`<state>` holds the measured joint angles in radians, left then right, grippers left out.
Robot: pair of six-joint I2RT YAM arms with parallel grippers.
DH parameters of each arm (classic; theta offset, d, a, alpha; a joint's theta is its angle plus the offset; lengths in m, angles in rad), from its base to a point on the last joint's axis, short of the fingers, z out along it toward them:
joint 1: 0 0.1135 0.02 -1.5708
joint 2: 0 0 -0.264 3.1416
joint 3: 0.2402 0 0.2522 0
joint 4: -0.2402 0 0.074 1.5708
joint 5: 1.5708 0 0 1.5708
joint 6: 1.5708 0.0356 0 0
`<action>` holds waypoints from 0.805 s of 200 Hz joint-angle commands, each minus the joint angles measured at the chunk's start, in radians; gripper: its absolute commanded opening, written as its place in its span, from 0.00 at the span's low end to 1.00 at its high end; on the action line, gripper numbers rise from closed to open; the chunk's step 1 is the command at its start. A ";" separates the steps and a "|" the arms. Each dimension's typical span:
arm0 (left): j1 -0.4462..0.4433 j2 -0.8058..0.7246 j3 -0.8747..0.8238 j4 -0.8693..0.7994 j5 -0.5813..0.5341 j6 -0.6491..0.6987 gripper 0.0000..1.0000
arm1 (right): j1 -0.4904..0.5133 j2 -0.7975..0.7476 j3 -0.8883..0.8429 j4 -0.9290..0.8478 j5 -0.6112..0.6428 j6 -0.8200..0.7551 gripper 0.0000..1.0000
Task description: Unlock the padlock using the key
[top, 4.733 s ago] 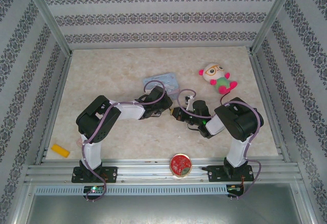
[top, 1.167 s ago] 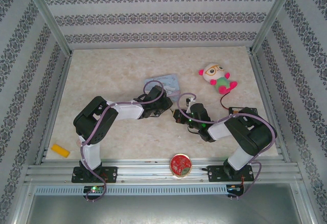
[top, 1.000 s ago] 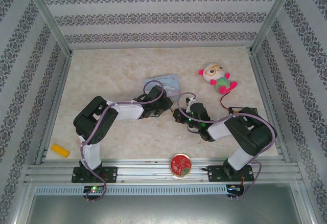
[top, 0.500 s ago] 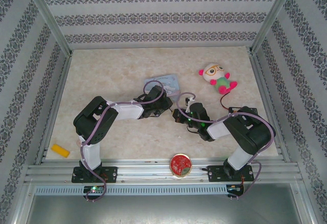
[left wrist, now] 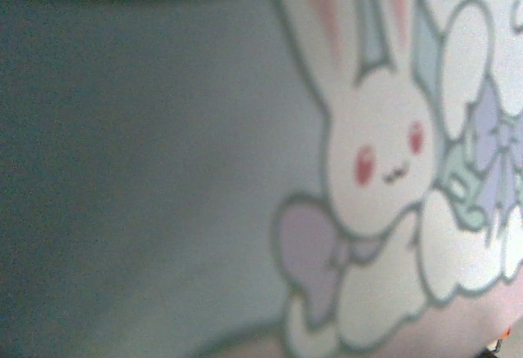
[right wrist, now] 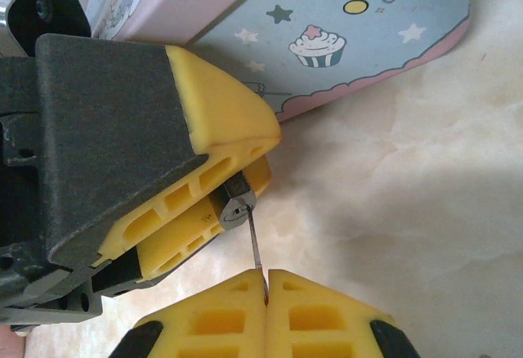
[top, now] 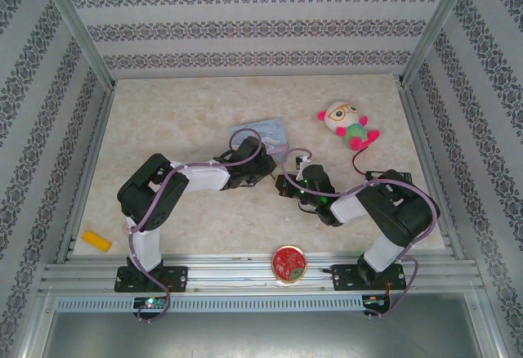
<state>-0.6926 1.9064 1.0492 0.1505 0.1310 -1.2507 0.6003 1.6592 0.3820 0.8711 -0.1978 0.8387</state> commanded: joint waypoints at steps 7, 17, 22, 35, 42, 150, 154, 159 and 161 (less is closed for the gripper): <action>-0.005 0.016 -0.011 0.008 0.096 -0.070 0.00 | 0.009 -0.016 -0.009 0.058 0.019 -0.007 0.00; -0.005 0.016 -0.011 0.008 0.096 -0.071 0.00 | 0.010 -0.018 -0.011 0.061 0.021 -0.007 0.00; -0.005 0.014 -0.012 0.008 0.095 -0.070 0.00 | 0.010 -0.019 -0.012 0.062 0.023 -0.008 0.00; -0.005 0.014 -0.012 0.007 0.095 -0.070 0.00 | 0.011 -0.022 -0.017 0.064 0.024 -0.008 0.00; -0.005 0.014 -0.012 0.006 0.095 -0.069 0.00 | 0.011 -0.024 -0.018 0.065 0.026 -0.009 0.00; -0.005 0.019 -0.013 0.014 0.099 -0.072 0.00 | 0.011 -0.019 -0.010 0.068 0.033 -0.011 0.00; -0.005 0.019 -0.013 0.014 0.099 -0.073 0.00 | 0.011 -0.017 -0.008 0.068 0.032 -0.010 0.00; -0.005 0.019 -0.013 0.014 0.099 -0.072 0.00 | 0.011 -0.014 -0.006 0.068 0.032 -0.009 0.00; -0.005 0.019 -0.012 0.015 0.099 -0.072 0.00 | 0.010 -0.013 -0.006 0.069 0.032 -0.009 0.00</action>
<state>-0.6926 1.9064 1.0492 0.1543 0.1352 -1.2541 0.6003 1.6382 0.3618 0.8948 -0.1822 0.8383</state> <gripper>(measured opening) 0.311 0.062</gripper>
